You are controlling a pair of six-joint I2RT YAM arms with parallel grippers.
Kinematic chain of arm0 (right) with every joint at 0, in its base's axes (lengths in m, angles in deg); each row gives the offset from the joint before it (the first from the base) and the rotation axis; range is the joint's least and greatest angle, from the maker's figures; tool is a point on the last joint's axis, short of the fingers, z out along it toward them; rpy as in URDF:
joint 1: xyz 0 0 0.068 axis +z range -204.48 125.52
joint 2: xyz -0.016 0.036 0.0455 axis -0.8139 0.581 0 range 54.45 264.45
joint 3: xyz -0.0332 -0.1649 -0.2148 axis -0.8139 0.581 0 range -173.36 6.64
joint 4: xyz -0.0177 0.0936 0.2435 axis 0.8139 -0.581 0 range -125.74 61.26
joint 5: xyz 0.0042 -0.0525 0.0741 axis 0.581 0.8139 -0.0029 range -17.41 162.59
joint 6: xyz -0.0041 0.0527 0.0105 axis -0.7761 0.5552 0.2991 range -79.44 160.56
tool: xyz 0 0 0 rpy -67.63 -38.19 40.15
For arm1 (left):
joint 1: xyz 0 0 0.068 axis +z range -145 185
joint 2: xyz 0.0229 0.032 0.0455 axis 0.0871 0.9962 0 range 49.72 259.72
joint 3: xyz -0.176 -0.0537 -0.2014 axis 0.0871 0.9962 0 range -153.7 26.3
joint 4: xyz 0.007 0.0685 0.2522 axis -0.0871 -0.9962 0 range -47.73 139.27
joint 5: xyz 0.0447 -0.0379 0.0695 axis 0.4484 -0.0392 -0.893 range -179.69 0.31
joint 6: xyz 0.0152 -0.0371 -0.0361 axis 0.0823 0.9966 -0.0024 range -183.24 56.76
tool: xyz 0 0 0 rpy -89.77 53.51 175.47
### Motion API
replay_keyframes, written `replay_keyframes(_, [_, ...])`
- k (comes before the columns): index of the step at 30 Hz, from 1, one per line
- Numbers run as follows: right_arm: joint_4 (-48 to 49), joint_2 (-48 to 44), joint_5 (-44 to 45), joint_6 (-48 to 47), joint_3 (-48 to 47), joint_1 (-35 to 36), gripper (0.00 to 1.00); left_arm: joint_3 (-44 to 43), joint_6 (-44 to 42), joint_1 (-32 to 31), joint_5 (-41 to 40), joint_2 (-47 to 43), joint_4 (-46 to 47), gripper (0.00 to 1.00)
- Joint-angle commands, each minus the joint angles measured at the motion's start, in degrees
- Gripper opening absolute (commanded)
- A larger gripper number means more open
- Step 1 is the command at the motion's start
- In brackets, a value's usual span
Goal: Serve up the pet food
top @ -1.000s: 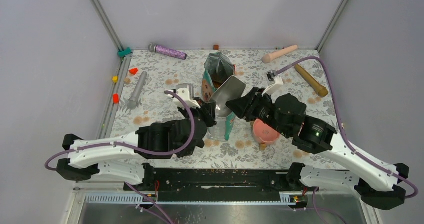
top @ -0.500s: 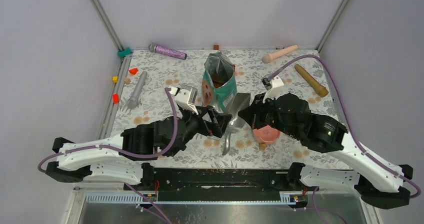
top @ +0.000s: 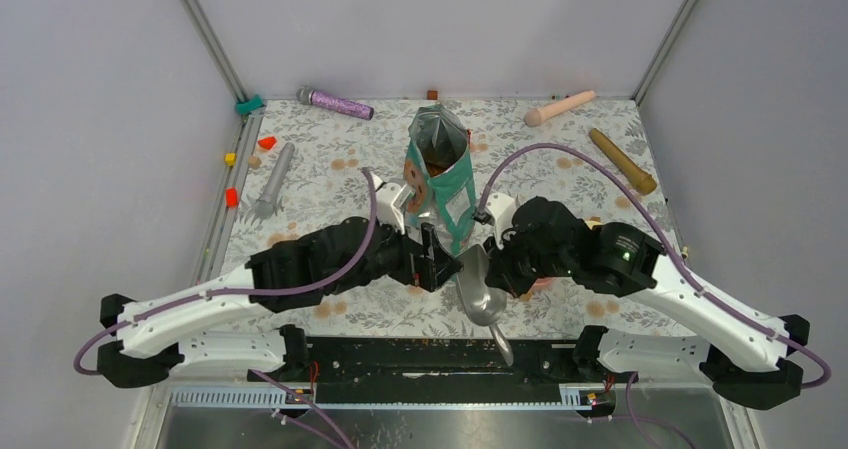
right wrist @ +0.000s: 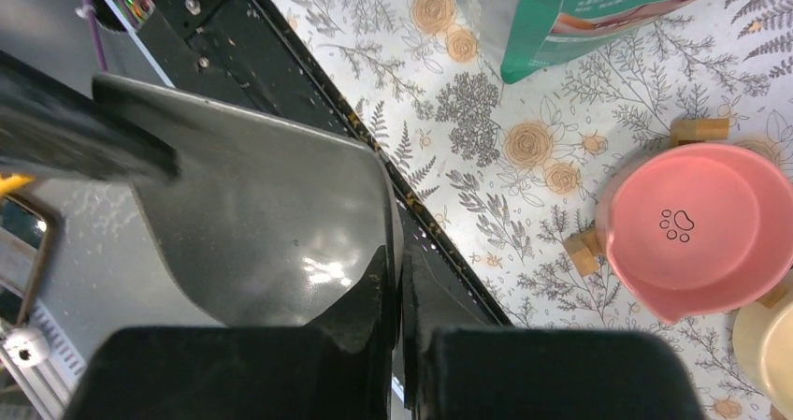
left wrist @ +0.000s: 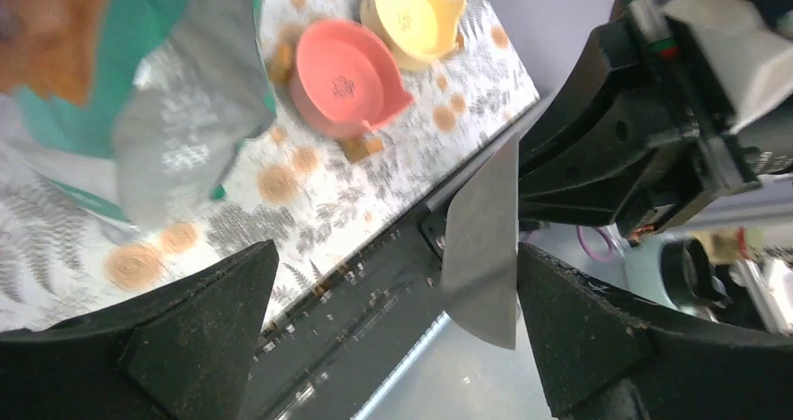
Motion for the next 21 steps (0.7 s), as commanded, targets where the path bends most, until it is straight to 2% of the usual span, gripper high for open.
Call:
replay_keyframes(1, [0.83,1.66,-4.92,-4.46,0.42,0.87,0.0,4.44,4.81,5.03,15.85,0.92,4.86,0.99])
replay_keyframes(6, [1.49,3.8,-6.08,-6.28,0.79,2.14,0.0,8.36,6.67,8.8,23.59,0.34,10.72,0.96])
replay_keyframes(9, [2.58,4.68,-5.45,-6.39,0.69,2.76,0.0,8.24,6.6,9.35,24.5,1.14,9.89,0.85])
replay_keyframes(17, [5.27,4.33,-7.8,-9.14,-1.12,3.55,0.0,7.97,6.09,9.64,31.27,4.62,9.71,0.37])
replay_keyframes(18, [5.12,4.56,-8.3,-9.8,-1.28,3.62,0.0,8.2,5.92,9.64,31.59,4.67,10.2,0.3])
replay_keyframes(20, [4.95,5.13,-8.48,-10.44,-1.49,3.85,0.0,8.56,5.75,9.64,31.94,4.93,10.95,0.05])
replay_keyframes(21, [4.79,5.4,-7.99,-10.48,-1.59,3.85,0.0,8.56,5.63,9.69,31.88,5.06,10.9,0.0])
